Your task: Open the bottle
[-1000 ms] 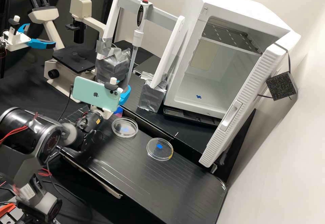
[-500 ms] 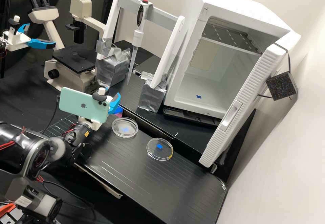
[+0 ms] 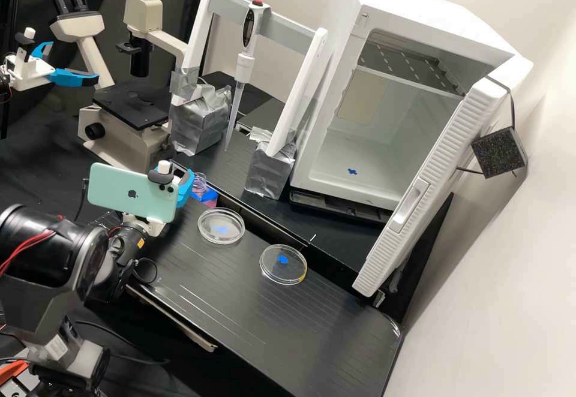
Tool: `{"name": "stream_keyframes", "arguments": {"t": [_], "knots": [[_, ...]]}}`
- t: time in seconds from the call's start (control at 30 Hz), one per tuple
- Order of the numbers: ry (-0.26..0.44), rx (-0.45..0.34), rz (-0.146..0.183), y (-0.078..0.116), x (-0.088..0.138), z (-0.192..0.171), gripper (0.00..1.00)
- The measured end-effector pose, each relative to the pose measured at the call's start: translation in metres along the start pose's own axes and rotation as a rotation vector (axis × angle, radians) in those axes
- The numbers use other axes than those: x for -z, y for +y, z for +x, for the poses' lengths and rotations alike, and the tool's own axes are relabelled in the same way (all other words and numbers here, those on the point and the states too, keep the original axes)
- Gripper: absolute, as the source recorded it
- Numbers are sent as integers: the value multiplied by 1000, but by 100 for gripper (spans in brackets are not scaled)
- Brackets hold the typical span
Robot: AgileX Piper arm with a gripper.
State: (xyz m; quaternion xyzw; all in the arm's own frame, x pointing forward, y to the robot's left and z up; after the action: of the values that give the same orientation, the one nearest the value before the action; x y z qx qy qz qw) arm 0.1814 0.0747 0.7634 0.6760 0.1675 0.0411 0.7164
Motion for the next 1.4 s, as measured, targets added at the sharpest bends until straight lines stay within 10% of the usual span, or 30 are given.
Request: {"name": "stream_keyframes", "arguments": {"t": [0.23, 0.27, 1.03, 1.4], "knots": [[-30, 8, 3, -3, -5, 2, 0], [-30, 8, 3, -3, -5, 2, 100], [-49, -21, 1, 2, -9, 3, 100], [1, -230, -32, 47, 0, -11, 100]]}}
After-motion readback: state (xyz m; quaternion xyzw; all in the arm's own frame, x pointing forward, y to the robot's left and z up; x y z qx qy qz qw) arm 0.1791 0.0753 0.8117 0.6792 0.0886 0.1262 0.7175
